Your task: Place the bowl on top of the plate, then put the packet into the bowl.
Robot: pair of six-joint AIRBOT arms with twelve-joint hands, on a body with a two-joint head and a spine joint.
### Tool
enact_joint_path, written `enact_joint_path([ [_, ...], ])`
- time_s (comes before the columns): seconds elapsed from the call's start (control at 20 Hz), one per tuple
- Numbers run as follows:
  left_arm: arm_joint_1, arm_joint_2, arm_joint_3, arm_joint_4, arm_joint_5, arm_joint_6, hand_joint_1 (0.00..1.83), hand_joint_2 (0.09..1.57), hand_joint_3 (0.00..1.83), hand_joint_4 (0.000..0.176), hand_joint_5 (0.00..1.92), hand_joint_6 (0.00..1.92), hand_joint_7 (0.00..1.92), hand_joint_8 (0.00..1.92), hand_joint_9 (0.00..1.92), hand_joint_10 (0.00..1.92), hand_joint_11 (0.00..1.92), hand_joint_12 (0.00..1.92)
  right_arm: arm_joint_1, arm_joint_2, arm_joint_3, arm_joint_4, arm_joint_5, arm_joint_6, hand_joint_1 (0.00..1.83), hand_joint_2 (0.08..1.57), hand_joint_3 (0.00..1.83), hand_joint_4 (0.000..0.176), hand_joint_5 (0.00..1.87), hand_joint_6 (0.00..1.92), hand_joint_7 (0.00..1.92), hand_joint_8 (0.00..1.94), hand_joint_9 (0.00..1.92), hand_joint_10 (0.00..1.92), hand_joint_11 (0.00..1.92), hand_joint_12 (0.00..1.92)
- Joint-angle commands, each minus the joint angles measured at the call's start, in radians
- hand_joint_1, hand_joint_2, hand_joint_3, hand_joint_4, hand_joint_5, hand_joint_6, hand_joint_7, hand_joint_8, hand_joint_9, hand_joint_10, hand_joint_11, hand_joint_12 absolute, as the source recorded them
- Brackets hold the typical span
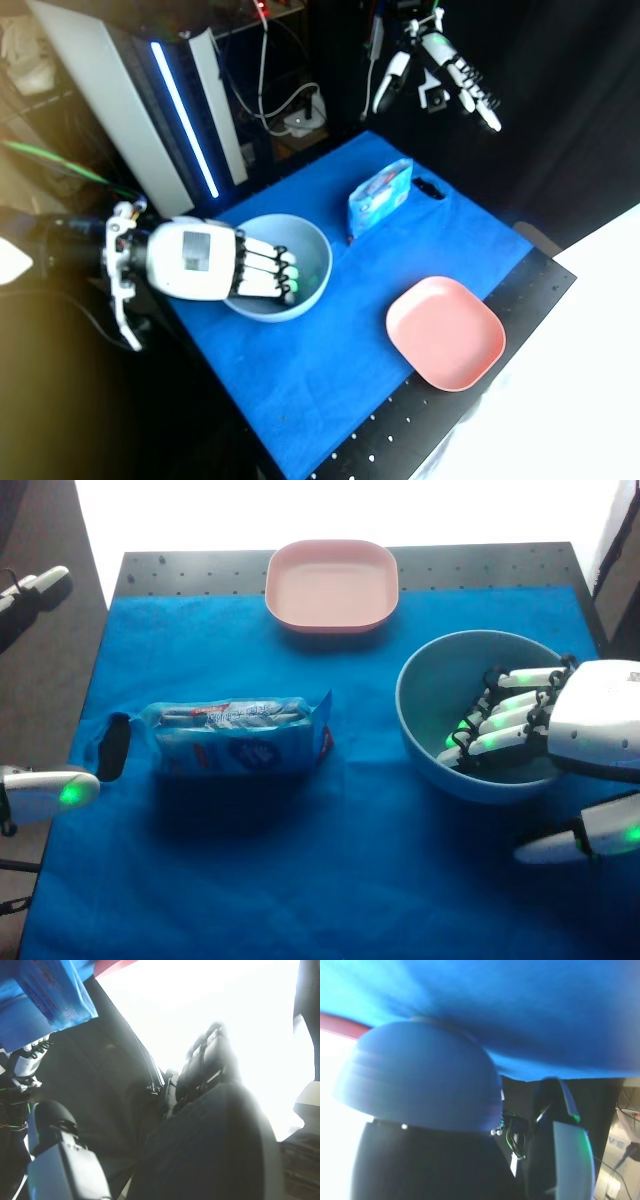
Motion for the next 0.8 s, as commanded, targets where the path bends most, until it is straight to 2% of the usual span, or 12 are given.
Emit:
enact_joint_path([
  [0.0,-0.007,-0.004,-0.001,-0.008,-0.128,-0.009,0.68,0.82,0.00,0.176,0.02,0.00,0.00,0.00,0.00,0.00,0.00,0.00,0.006,-0.015,0.005,0.004,0.019,0.002,0.37,1.29,0.01,0.000,0.87,0.03,0.79,0.02,0.78,0.07,0.36,1.04],
  [0.2,-0.007,-0.009,-0.001,-0.008,-0.127,-0.009,0.67,0.83,0.00,0.176,0.01,0.00,0.00,0.00,0.00,0.00,0.00,0.00,0.007,-0.016,0.008,0.004,0.020,0.002,0.19,1.46,0.00,0.000,1.31,0.15,1.33,0.07,1.25,0.26,0.80,1.18],
  [0.25,-0.007,-0.010,-0.001,-0.009,-0.128,-0.009,0.68,0.83,0.00,0.176,0.02,0.00,0.00,0.00,0.00,0.00,0.00,0.00,0.009,-0.016,0.009,0.004,0.020,0.002,0.15,1.46,0.00,0.000,1.31,0.46,1.43,0.05,1.32,0.33,0.88,1.19],
  [0.3,-0.007,-0.012,-0.001,-0.009,-0.128,-0.009,0.66,0.83,0.00,0.176,0.02,0.01,0.00,0.00,0.00,0.00,0.00,0.00,0.014,-0.016,0.009,0.005,0.020,0.002,0.05,1.49,0.00,0.000,1.17,1.05,1.53,0.10,1.39,0.51,0.97,1.26],
  [0.35,-0.007,-0.012,-0.001,-0.009,-0.128,-0.010,0.66,0.84,0.01,0.175,0.02,0.01,0.00,0.00,0.00,0.00,0.00,0.00,0.020,-0.016,0.009,0.005,0.020,0.002,0.02,1.48,0.00,0.000,1.13,1.48,1.49,0.73,1.43,1.12,1.15,1.56],
  [0.4,-0.007,-0.013,-0.001,-0.009,-0.129,-0.010,0.66,0.84,0.01,0.172,0.02,0.01,0.00,0.00,0.00,0.00,0.00,0.00,0.031,-0.016,0.009,0.005,0.020,0.002,0.00,1.48,0.00,0.000,1.11,1.76,1.44,1.26,1.48,1.54,1.28,1.83],
  [0.45,-0.007,-0.013,-0.001,-0.009,-0.130,-0.010,0.63,0.84,0.01,0.175,0.02,0.00,0.00,0.00,0.00,0.00,0.00,0.00,0.040,-0.016,0.009,0.005,0.020,0.002,0.01,1.49,0.00,0.000,1.13,1.89,1.52,1.74,1.64,1.84,1.55,1.90],
  [0.55,-0.007,-0.013,-0.001,-0.009,-0.133,-0.011,0.65,0.85,0.01,0.176,0.02,0.00,0.00,0.00,0.00,0.00,0.00,0.00,0.057,-0.016,0.010,0.007,0.020,0.002,0.01,1.51,0.00,0.000,1.04,1.92,1.55,1.93,1.72,1.92,1.68,1.92],
  [0.6,-0.007,-0.013,-0.001,-0.009,-0.134,-0.011,0.62,0.85,0.01,0.176,0.02,0.00,0.00,0.00,0.00,0.00,0.00,0.00,0.068,-0.015,0.012,0.009,0.020,0.002,0.00,1.55,0.00,0.040,0.91,1.92,1.51,1.94,1.68,1.92,1.62,1.92],
  [0.65,-0.007,-0.013,-0.001,-0.009,-0.134,-0.011,0.65,0.84,0.01,0.176,0.03,0.00,0.00,0.00,0.00,0.00,0.00,0.00,0.070,-0.015,0.013,0.010,0.020,0.002,0.07,1.57,0.00,0.102,0.79,1.92,1.47,1.94,1.64,1.92,1.57,1.92],
  [0.7,-0.007,-0.013,-0.001,-0.009,-0.135,-0.011,0.65,0.85,0.01,0.176,0.03,0.00,0.00,0.00,0.00,0.00,0.00,0.00,0.080,-0.015,0.015,0.011,0.021,0.002,0.11,1.57,0.01,0.130,0.73,1.92,1.44,1.94,1.62,1.92,1.57,1.92],
  [0.75,-0.007,-0.013,-0.001,-0.009,-0.135,-0.011,0.63,0.85,0.01,0.176,0.03,0.00,0.00,0.00,0.00,0.00,0.00,0.00,0.084,-0.015,0.016,0.012,0.021,0.002,0.17,1.56,0.01,0.146,0.71,1.92,1.43,1.94,1.61,1.92,1.58,1.92],
])
